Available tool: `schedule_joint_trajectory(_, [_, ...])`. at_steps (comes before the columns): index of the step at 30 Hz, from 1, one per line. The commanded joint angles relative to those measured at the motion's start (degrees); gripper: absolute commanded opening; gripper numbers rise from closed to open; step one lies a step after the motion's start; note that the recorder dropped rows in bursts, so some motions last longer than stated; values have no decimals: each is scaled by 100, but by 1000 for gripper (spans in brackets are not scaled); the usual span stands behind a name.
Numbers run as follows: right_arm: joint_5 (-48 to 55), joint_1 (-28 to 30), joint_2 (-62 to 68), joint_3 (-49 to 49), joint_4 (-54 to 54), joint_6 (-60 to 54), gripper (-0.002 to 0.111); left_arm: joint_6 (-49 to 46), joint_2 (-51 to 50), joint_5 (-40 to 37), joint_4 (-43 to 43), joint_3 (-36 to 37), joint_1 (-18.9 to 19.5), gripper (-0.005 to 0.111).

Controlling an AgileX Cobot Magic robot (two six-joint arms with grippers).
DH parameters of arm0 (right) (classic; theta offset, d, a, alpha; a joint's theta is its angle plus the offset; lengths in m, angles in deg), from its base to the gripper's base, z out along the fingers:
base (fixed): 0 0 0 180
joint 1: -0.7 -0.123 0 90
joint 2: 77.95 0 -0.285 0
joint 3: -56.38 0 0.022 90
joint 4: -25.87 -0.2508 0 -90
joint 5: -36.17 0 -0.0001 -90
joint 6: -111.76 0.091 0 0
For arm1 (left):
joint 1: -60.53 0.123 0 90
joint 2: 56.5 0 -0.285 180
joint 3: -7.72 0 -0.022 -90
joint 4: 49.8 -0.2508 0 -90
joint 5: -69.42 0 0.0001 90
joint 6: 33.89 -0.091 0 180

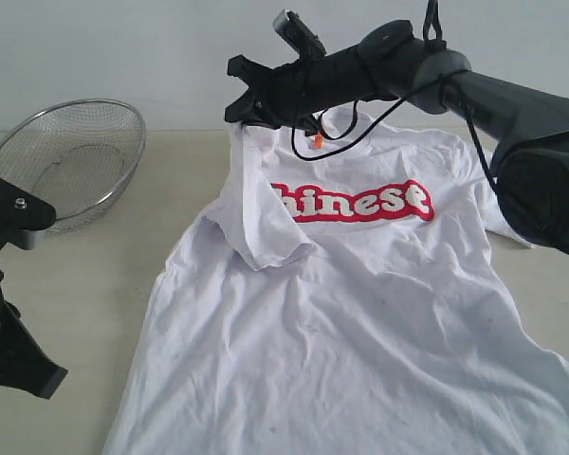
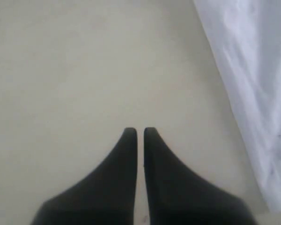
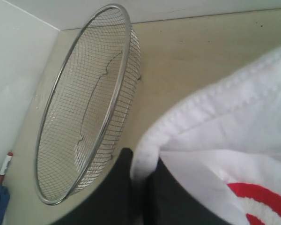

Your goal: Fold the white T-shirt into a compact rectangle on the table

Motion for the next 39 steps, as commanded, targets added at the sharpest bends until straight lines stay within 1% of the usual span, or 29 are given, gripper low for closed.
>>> schedule_joint_trajectory(1, [2, -6, -42, -28, -155, -95, 0, 77, 18, 96, -18, -4, -10, 4])
schedule_joint_trajectory(4, [53, -6, -42, -28, -197, -107, 0, 77, 18, 342, -18, -4, -10, 4])
schedule_joint_trajectory(6, [99, -6, -42, -28, -384, -132, 0, 77, 18, 710, 6, -4, -10, 4])
schedule_joint_trajectory(11, [122, -6, -42, -28, -1156, -170, 0, 77, -187, 2357, 6, 19, -10, 4])
schedule_joint_trajectory(13, [152, -6, -42, -28, -1189, -170, 2, 77, -382, 2742, -37, 19, -10, 4])
schedule_joint_trajectory(14, [222, -6, -42, -28, -1199, -170, 6, 77, -499, 2809, -37, 19, -10, 4])
schedule_joint_trajectory(15, [306, 6, -42, -28, -1199, -170, 13, 77, -612, 2872, -37, 19, -10, 4])
schedule_joint_trajectory(16, [370, 6, -42, -28, -1199, -170, 24, 77, -701, 2885, -37, 19, -10, 4])
schedule_joint_trajectory(19, [483, 19, -42, -28, -1199, -186, 67, 77, -966, 3010, -37, 19, -10, 4])
schedule_joint_trajectory(20, [493, 19, -53, -28, -1199, -186, 74, 77, -1032, 3104, -37, 19, -10, 4])
schedule_joint_trajectory(21, [538, 30, -53, -28, -1211, -186, 76, 77, -1081, 3227, -37, 19, -10, 4])
schedule_joint_trajectory(23, [639, 57, -63, -28, -1227, -186, 68, 77, -1139, 3435, -37, 19, -10, 4])
schedule_joint_trajectory(25, [816, 116, -73, -28, -1227, -213, 58, 77, -1161, 3514, -37, -20, -10, 4])
schedule_joint_trajectory(26, [947, 177, -73, -28, -1227, -213, 54, 77, -1161, 3560, -37, -48, -10, 4])
schedule_joint_trajectory(31, [1556, 582, -73, -28, -1162, -213, 54, 77, -1173, 3857, 32, -213, -10, 5])
schedule_joint_trajectory(32, [1696, 662, -73, -28, -1162, -213, 54, 77, -1198, 3873, 29, -283, -10, 8])
schedule_joint_trajectory(34, [1904, 791, -73, -28, -1262, -226, 54, 77, -1261, 3970, 54, -375, 29, 17])
schedule_joint_trajectory(37, [2039, 913, -73, -28, -1603, -374, 54, 77, -1430, 4218, 120, -436, 205, 41])
schedule_joint_trajectory(39, [2132, 952, -73, -28, -1788, -427, 54, 77, -1563, 4373, 249, -436, 387, 52])
